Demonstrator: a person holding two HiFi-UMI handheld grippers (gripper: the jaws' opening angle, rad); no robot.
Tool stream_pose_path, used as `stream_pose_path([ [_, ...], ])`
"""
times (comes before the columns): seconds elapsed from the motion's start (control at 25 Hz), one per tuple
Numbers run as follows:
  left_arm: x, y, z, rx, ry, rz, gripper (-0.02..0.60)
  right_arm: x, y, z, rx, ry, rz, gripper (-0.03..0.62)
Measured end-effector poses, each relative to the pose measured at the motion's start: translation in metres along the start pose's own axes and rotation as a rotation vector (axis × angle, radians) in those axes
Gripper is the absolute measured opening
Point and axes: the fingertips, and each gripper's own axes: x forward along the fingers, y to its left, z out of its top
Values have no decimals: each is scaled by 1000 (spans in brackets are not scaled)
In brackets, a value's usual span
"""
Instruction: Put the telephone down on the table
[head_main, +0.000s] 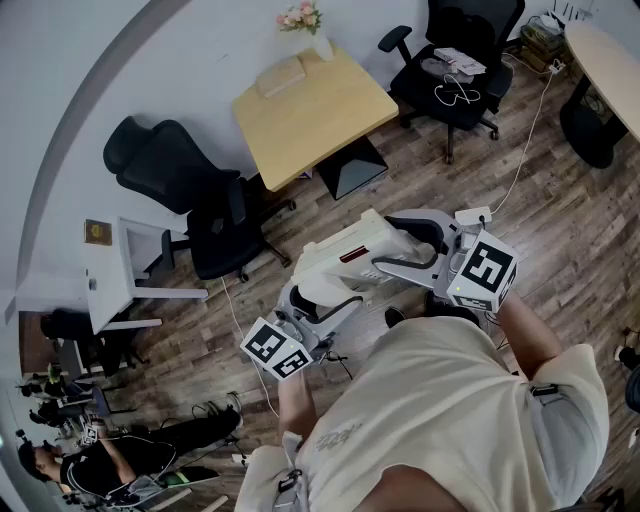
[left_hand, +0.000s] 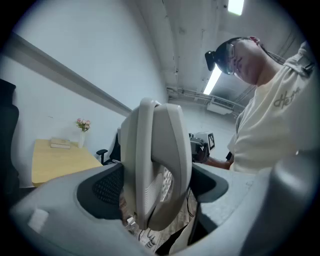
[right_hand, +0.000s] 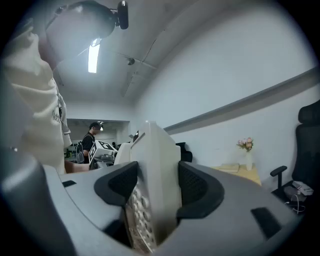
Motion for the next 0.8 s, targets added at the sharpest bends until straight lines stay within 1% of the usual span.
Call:
stream_pose_path([
  [0.24, 1, -2, 0, 1, -5, 6, 394, -1, 0, 1, -7, 4, 1, 255],
  [0.64, 1, -3, 4, -2, 1, 13, 394, -1, -1, 4, 18, 8, 14, 255],
  [0.8, 1, -6, 8, 12, 11, 13, 394, -4, 0, 7, 24, 3, 17, 255],
])
